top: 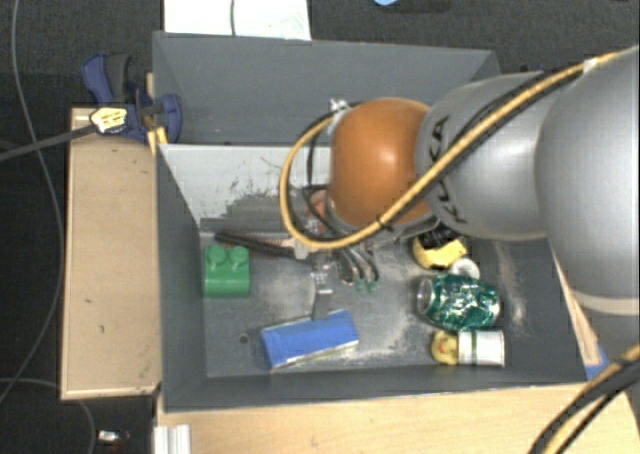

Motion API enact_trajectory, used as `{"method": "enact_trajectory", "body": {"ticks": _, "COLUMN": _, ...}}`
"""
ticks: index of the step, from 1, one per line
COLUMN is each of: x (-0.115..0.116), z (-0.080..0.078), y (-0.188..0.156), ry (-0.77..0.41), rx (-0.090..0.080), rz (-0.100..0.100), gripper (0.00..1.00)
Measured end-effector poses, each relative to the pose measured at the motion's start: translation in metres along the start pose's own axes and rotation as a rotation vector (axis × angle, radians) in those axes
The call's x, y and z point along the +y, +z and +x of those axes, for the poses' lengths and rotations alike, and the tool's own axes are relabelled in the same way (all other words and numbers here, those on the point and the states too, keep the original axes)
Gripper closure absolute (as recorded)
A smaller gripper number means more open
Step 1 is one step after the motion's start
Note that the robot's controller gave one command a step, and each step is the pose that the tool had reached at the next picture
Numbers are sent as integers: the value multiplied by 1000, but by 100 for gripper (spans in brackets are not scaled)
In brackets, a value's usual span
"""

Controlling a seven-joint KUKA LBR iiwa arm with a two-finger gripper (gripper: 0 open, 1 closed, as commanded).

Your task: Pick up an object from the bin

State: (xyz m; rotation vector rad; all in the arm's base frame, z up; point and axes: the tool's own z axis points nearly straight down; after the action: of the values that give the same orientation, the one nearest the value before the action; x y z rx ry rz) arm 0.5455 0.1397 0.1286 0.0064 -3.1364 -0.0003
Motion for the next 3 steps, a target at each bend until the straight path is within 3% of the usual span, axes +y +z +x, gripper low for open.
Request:
{"method": "enact_trajectory", "body": {"ticks": 1, "x": -1, "z": -2, "y": -3, "ry": 5, "rx": -8, "rz": -1, "gripper": 0}}
{"method": "enact_trajectory", "body": {"ticks": 2, "x": -52, "z": -42, "y": 59, "ry": 59, "rx": 5, "rz": -3, "gripper": 0}}
{"method": "enact_trajectory", "body": {"ticks": 3, "x": -36, "z": -45, "y": 58, "ry": 23, "rx": -6, "rz": -6, "gripper": 0}}
